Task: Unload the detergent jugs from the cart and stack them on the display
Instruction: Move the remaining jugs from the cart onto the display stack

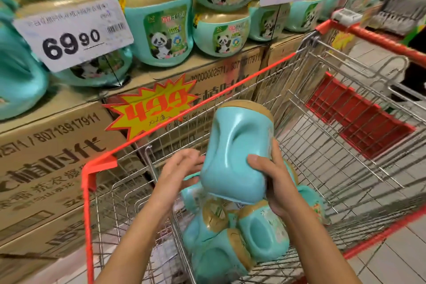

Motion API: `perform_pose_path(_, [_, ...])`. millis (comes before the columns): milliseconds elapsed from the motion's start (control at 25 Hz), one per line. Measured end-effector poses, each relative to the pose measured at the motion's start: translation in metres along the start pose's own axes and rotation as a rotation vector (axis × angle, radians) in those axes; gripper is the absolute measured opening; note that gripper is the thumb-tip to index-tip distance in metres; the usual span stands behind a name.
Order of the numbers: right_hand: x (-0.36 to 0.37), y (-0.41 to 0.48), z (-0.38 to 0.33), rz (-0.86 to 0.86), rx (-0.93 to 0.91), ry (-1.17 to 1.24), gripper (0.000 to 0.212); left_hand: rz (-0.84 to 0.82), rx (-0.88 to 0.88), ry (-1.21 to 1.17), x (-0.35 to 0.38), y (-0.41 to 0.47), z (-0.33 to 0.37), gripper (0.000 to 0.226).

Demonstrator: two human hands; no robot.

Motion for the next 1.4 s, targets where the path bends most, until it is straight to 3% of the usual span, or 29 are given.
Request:
perform_pose_path(160, [0.013,-0.013,0.01,-0.183,0.051,0.208,0.1,-0.213,-0.341,-0.421,0.033,0.003,-0.029,0.067])
perform_pose_path(280, [0.01,-0.012,0.004,-0.113,0.013,0.069,0.074,-0.259,-0.334,-0.608,0.045,0.004,-0.036,0.07])
perform_pose_path(360, [-0.002,-0.01,-0.009,0.011,-0.048,-0.092,0.056,-0.192,-0.282,-0.594,0.046,0.002,-0.035,0.078])
perform_pose_path(480, [-0.009,-0.017,-0.03,0.11,-0.155,-0.268,0.047,-0.001,-0.205,-0.539,0.038,0.001,-0.025,0.112])
perform_pose_path(560, [-0.003,-0.023,-0.029,0.141,-0.217,-0.394,0.042,0.068,-0.115,-0.453,0.034,-0.002,-0.017,0.103])
perform_pose_path(640, [-0.002,-0.025,-0.022,0.279,-0.285,-0.465,0.035,0.126,-0.002,-0.293,0.031,-0.01,-0.004,0.099])
perform_pose_path(800, [-0.011,-0.032,-0.004,0.444,-0.282,-0.272,0.012,0.148,0.12,-0.144,0.018,-0.033,0.004,0.1])
perform_pose_path(920, [-0.01,-0.038,0.009,0.318,-0.192,-0.098,0.026,0.158,0.065,-0.253,-0.005,-0.049,-0.006,0.097])
perform_pose_path(1040, [0.013,-0.044,0.025,0.134,-0.146,-0.082,0.018,0.139,0.067,-0.287,-0.027,-0.069,-0.015,0.072])
perform_pose_path(1240, [0.068,-0.047,0.049,-0.156,-0.083,-0.2,0.027,0.481,0.193,-0.346,-0.068,-0.138,-0.028,0.051])
perform_pose_path(1360, [0.113,-0.071,0.074,-0.342,-0.042,-0.256,0.019,0.693,0.255,-0.336,-0.099,-0.197,-0.026,0.052])
perform_pose_path(1400, [0.129,-0.083,0.083,-0.404,-0.035,-0.263,0.027,0.764,0.277,-0.32,-0.111,-0.218,-0.024,0.049])
Point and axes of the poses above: each hand's wrist, its own y-axis towards the middle knuckle, its own x-axis out of the palm, z = x × y, the point moved 6 cm from there along y, towards the middle knuckle, and after that the axes turned 5 degrees about z, right-handed, at the moved point
